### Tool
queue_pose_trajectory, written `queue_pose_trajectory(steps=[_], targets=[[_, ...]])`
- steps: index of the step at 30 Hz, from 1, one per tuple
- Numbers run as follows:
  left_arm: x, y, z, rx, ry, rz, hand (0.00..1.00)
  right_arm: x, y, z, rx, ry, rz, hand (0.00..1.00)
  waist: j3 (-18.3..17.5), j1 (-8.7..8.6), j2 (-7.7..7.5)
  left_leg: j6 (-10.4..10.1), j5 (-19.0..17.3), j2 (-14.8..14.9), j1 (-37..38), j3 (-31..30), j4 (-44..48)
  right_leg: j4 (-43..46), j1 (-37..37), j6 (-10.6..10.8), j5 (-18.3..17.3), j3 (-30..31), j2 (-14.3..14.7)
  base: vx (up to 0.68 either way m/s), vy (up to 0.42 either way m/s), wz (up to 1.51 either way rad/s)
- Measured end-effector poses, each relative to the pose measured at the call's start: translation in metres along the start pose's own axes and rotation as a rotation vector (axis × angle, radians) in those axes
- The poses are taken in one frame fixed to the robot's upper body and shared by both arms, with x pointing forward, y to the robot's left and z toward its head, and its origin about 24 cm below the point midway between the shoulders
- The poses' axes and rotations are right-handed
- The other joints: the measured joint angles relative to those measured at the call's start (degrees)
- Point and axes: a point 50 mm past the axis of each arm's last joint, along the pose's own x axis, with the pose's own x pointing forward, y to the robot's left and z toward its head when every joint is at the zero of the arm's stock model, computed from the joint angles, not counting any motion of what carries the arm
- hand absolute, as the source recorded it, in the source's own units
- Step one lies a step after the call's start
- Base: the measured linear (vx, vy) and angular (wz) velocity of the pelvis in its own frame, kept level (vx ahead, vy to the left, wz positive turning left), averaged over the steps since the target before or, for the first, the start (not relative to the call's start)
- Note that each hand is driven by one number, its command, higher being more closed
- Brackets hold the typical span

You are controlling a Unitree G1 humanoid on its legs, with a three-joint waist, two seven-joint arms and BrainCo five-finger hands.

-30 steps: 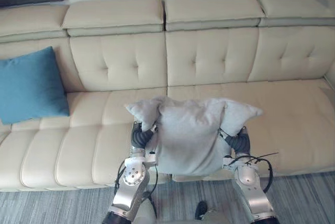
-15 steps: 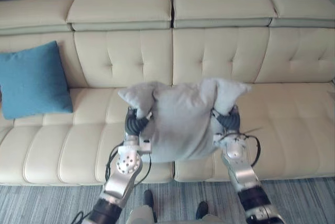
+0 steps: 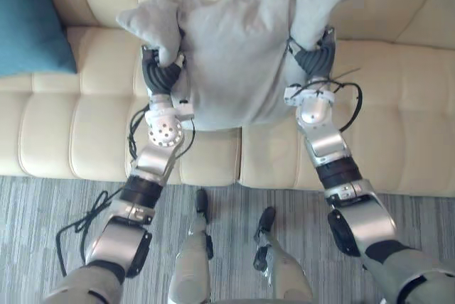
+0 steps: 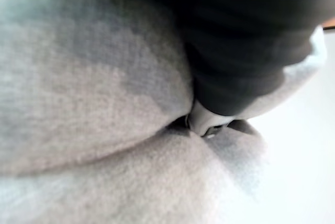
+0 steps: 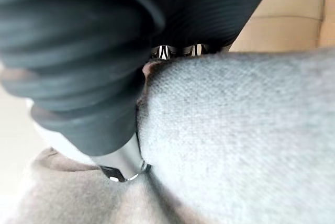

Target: Pick up cushions and gather them together orderly.

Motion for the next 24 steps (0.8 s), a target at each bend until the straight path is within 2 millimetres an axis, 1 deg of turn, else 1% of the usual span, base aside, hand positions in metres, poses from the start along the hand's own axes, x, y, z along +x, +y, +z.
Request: queue_pose_trajectory(steps=[2,4,5,6,8,12,16,18,19,22,23,24], targets=[[0.014,0.0,0.008,0.002,-0.018,0.007,1.0,0.012,0.002,0.011,-0.001,-0.019,-0.016,1.0,1.51,-0.33,-0.01,0.04,0.7,-0.12,-1.46,0.05,-0.37,-0.07,-1.6,0.1,0.34,0.04,-0.11,0.0,0.01,-0.02],[0.028,0.002,0.019,0.015,-0.052,0.012,1.0,0.022,0.002,0.021,-0.005,-0.037,-0.038,1.0,1.74,-0.69,0.07,0.08,2.08,-0.21,-2.83,0.15,-2.22,-0.22,-3.9,-0.03,0.85,0.11,-0.07,0.01,0.017,-0.06],[0.036,0.003,0.027,0.018,-0.08,0.016,0.0,0.027,0.002,0.028,0.001,-0.051,-0.049,1.0,2.78,-1.02,0.05,0.13,2.6,-0.24,-2.89,0.27,-2.87,-0.23,-4.26,-0.06,1.01,0.19,-0.06,0.02,0.029,-0.07],[0.047,0.004,0.042,0.016,-0.127,0.022,0.0,0.033,0.001,0.04,0.018,-0.079,-0.079,0.0,4.8,-1.29,0.02,0.18,2.67,-0.26,-2.97,0.34,-2.9,-0.24,-4.44,-0.18,1.24,0.31,-0.09,0.02,0.035,-0.07],[0.053,0.005,0.055,0.005,-0.172,0.029,0.0,0.038,-0.005,0.045,0.042,-0.085,-0.135,0.0,5.45,-1.4,0.05,0.18,2.67,-0.32,-4.18,0.61,-2.93,-0.26,-5.93,-0.15,1.45,0.88,-0.13,0.02,0.034,-0.1],[0.063,0.011,0.065,0.005,-0.201,0.055,0.0,0.041,-0.011,0.05,0.066,-0.092,-0.187,0.0,5.81,-1.5,0.02,0.17,2.68,-0.25,-5.3,1.86,-2.96,-0.66,-7.53,-0.11,2.07,2.25,-0.1,0.04,0.025,-0.14],[0.069,0.025,0.068,0.011,-0.206,0.102,0.0,0.043,-0.014,0.054,0.083,-0.102,-0.207,0.0,5.82,-1.5,0.01,0.17,2.67,-0.1,-5.21,2.45,-2.95,-0.86,-7.86,-0.15,2.1,3.16,0.06,0.05,0.013,-0.11],[0.073,0.04,0.071,0.019,-0.214,0.143,0.0,0.045,-0.021,0.054,0.099,-0.102,-0.232,0.0,5.83,-1.45,-0.01,0.17,2.67,-0.03,-5.26,3.23,-3.06,-0.83,-8.52,-0.21,2.41,3.98,0.13,0.04,0.009,-0.16],[0.074,0.043,0.071,0.019,-0.215,0.153,0.0,0.046,-0.024,0.052,0.103,-0.097,-0.247,0.0,5.83,-1.49,-0.01,0.17,2.67,-0.04,-5.24,3.36,-3.07,-0.83,-8.58,-0.21,2.46,4.14,0.12,0.03,0.013,-0.11],[0.076,0.061,0.07,-0.001,-0.201,0.207,0.0,0.05,-0.055,0.04,0.086,-0.071,-0.327,0.0,5.82,-1.44,-0.01,0.17,2.67,-0.06,-5.0,3.45,-3.08,-0.65,-8.54,-0.2,2.51,4.45,0.1,0.03,0.009,-0.04],[0.077,0.071,0.069,-0.016,-0.192,0.239,0.0,0.051,-0.07,0.033,0.078,-0.059,-0.362,0.0,5.82,-1.44,-0.01,0.17,2.67,-0.04,-4.84,3.46,-3.08,-0.54,-8.48,-0.19,2.5,4.54,0.1,0.03,0.002,-0.04],[0.076,0.08,0.066,-0.03,-0.182,0.272,0.0,0.05,-0.08,0.027,0.06,-0.047,-0.379,0.0,5.82,-1.44,-0.01,0.17,2.67,-0.03,-4.57,3.49,-3.09,-0.41,-8.34,-0.19,2.5,4.66,0.1,0.04,0.001,-0.08]])
